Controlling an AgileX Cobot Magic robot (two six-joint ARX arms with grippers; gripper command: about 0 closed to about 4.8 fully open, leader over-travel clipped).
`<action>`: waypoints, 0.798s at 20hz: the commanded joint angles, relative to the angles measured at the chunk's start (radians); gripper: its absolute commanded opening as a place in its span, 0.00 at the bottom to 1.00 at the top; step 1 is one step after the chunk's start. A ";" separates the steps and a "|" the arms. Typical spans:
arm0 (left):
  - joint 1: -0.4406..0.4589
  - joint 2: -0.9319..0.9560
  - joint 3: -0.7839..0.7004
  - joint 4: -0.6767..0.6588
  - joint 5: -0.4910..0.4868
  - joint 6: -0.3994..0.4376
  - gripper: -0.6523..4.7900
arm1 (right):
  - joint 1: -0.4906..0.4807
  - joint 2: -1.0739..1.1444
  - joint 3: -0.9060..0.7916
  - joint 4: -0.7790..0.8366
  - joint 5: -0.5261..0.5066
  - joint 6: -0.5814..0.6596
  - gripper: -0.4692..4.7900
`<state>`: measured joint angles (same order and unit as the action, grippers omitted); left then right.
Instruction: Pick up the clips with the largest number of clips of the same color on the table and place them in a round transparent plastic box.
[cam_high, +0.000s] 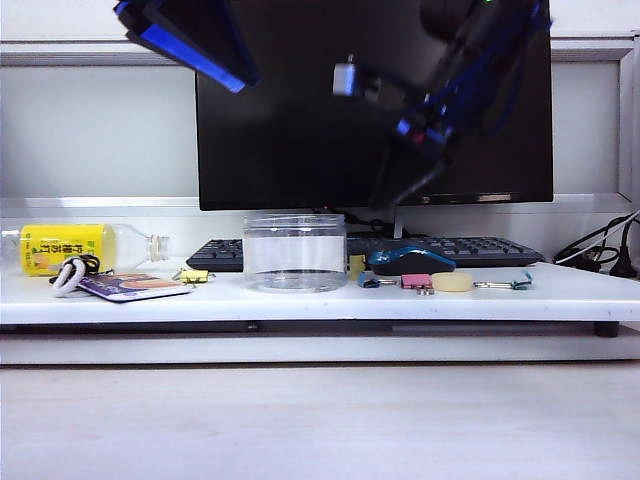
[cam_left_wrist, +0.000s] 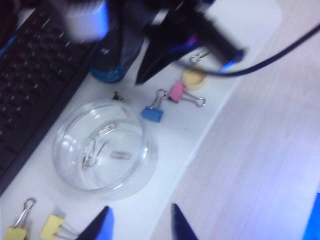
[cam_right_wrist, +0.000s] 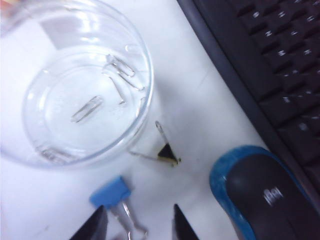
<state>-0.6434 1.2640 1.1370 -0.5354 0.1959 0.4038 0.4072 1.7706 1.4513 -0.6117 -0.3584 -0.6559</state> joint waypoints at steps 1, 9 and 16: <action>-0.001 -0.002 0.005 0.023 0.070 0.032 0.42 | 0.005 0.023 0.003 0.058 -0.030 -0.006 0.42; -0.001 0.035 0.005 0.068 0.190 0.033 0.42 | 0.006 0.064 0.003 0.169 -0.036 -0.006 0.44; -0.001 0.045 0.005 0.071 0.190 0.033 0.42 | 0.006 0.105 0.003 0.199 -0.010 -0.008 0.49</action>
<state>-0.6434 1.3098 1.1370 -0.4816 0.3786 0.4332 0.4126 1.8732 1.4509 -0.4274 -0.3683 -0.6617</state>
